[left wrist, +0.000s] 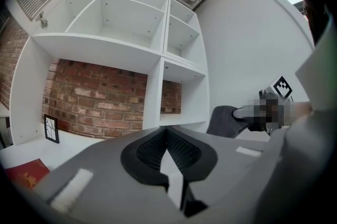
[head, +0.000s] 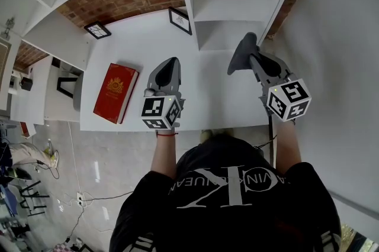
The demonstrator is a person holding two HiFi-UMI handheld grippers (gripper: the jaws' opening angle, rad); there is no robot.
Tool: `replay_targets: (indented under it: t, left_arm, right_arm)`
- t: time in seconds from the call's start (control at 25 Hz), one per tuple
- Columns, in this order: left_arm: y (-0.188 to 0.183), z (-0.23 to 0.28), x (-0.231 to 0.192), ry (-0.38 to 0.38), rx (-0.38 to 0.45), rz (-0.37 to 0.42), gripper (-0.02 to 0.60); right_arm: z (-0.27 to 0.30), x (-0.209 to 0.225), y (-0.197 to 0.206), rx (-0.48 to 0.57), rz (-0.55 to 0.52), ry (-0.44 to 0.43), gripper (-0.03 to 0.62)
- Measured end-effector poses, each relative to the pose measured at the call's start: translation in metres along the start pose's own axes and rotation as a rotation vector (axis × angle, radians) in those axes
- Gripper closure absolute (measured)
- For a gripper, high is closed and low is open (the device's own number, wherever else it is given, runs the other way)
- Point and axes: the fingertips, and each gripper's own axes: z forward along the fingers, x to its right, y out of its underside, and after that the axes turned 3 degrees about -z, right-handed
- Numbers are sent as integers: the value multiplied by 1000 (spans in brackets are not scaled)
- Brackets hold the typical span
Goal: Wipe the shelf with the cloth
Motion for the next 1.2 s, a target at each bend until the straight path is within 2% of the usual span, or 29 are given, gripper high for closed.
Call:
replay_targets:
  t: [0.6, 0.96, 1.2]
  left_arm:
    - [0, -11, -3, 15, -1, 7, 571]
    - [7, -23, -9, 55, -5, 18, 571]
    - [12, -30, -13, 45, -3, -7, 571]
  right_arm:
    - [-11, 0, 9, 8, 24, 47, 551]
    - [-18, -13, 13, 33, 39, 91, 551]
    - [-23, -23, 17, 44, 40, 88, 551]
